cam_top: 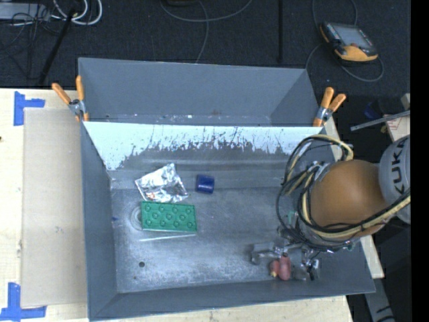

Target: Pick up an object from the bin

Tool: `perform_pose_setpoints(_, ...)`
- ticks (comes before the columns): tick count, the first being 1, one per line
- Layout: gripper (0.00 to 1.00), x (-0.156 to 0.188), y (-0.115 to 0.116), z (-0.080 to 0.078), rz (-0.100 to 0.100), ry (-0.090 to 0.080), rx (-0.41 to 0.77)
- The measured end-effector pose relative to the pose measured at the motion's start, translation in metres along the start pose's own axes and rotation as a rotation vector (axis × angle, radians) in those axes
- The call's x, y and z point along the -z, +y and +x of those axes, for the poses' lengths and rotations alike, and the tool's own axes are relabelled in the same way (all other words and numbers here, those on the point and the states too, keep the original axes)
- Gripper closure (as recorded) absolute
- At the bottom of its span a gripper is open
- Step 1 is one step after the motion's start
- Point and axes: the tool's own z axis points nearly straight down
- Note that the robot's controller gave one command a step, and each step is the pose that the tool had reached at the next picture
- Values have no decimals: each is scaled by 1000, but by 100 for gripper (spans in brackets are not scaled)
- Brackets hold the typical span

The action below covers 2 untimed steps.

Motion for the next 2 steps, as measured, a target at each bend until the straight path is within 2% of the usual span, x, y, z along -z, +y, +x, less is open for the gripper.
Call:
perform_pose_setpoints(1,100,-1,2,0,-5,3,4)
perform_pose_setpoints(2,100,181,-9,-37,2,-1,44)
